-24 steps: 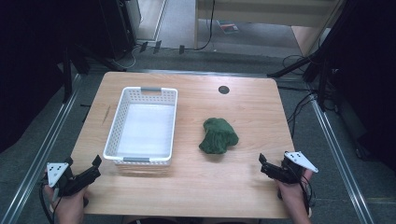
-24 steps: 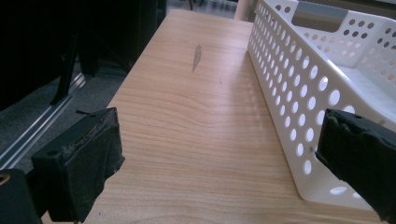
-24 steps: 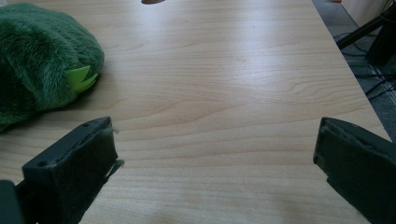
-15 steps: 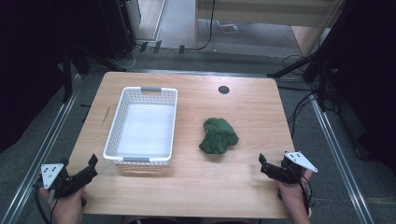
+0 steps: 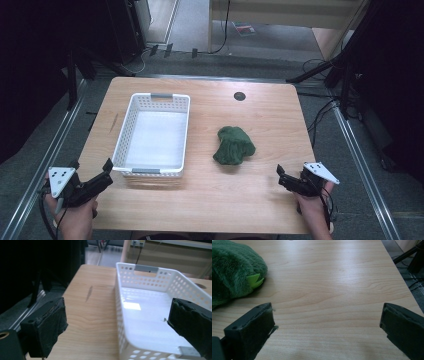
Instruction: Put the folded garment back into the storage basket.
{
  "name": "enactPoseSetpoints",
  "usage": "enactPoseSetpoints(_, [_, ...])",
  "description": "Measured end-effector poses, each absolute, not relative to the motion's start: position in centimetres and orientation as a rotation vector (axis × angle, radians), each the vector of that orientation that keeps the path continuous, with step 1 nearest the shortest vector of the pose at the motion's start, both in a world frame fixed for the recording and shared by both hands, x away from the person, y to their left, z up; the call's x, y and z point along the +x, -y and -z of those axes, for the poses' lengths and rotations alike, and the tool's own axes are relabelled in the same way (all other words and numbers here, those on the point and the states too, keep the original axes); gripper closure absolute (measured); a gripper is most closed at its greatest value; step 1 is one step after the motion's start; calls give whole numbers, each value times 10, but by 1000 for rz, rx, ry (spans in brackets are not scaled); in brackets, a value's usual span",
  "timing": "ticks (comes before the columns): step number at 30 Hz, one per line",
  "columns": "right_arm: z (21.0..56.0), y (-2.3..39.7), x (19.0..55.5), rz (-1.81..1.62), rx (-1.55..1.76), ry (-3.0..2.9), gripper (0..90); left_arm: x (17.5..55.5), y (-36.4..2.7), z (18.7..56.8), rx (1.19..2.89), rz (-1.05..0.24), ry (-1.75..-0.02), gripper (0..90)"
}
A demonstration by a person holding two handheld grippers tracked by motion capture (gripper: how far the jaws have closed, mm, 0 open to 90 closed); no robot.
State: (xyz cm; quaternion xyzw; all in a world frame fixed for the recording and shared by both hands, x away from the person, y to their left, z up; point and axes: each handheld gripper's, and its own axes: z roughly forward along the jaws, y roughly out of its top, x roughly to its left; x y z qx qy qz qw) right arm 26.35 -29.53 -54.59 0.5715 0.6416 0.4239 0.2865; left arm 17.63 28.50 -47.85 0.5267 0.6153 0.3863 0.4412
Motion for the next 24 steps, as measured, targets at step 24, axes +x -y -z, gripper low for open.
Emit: enactPoseSetpoints(24, [546, 294, 263, -1135, 1523, -1726, 0, 220, -208, 461, 1519, -825, -1382, 5])
